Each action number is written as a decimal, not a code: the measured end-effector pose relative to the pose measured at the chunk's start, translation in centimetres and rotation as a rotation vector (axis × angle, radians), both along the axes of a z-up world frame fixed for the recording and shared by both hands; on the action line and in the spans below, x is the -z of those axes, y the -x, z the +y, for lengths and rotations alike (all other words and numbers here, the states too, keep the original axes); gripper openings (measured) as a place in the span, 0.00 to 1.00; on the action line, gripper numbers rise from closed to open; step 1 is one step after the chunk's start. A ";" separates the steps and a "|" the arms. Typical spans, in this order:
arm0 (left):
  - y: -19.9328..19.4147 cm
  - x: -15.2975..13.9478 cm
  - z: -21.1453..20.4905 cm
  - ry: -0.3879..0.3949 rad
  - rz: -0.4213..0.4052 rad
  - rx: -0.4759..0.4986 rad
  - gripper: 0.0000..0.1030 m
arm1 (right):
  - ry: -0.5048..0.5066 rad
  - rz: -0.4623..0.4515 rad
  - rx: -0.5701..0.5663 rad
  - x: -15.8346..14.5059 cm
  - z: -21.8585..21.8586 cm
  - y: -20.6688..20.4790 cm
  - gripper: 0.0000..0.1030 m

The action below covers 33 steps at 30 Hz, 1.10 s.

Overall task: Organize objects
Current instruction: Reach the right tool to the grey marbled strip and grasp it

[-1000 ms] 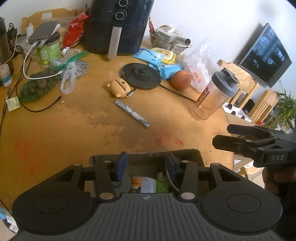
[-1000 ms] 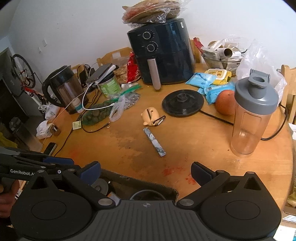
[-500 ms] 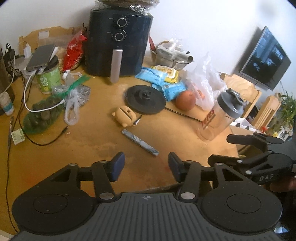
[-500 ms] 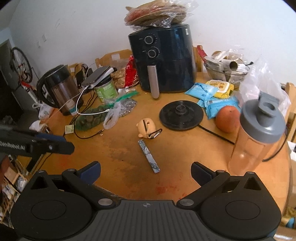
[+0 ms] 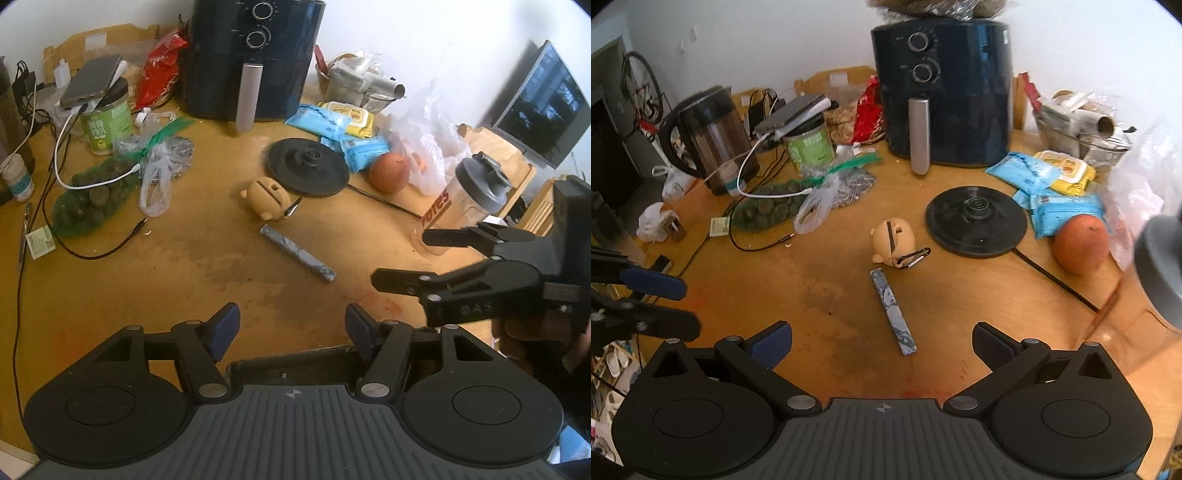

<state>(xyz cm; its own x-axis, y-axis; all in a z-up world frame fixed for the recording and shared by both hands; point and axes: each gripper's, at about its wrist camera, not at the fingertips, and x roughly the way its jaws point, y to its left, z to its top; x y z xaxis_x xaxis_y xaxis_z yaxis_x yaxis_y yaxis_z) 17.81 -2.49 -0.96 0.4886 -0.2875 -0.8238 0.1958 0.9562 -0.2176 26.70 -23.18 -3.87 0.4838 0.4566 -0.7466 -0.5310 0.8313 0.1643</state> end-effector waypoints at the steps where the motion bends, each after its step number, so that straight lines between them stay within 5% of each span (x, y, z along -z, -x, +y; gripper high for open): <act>1: 0.0 0.0 0.1 0.000 0.000 -0.002 0.61 | 0.005 0.000 -0.009 0.2 0.3 -0.3 1.00; 10: 0.2 0.2 2.7 0.015 0.014 -0.057 0.61 | 0.067 0.006 -0.115 2.3 3.2 -3.2 0.99; 22: 1.0 1.0 6.2 0.034 0.044 -0.159 0.61 | 0.154 0.074 -0.179 6.3 6.3 -6.2 0.84; 33: 1.8 1.3 8.6 0.034 0.055 -0.238 0.61 | 0.257 0.088 -0.214 9.3 8.6 -8.2 0.54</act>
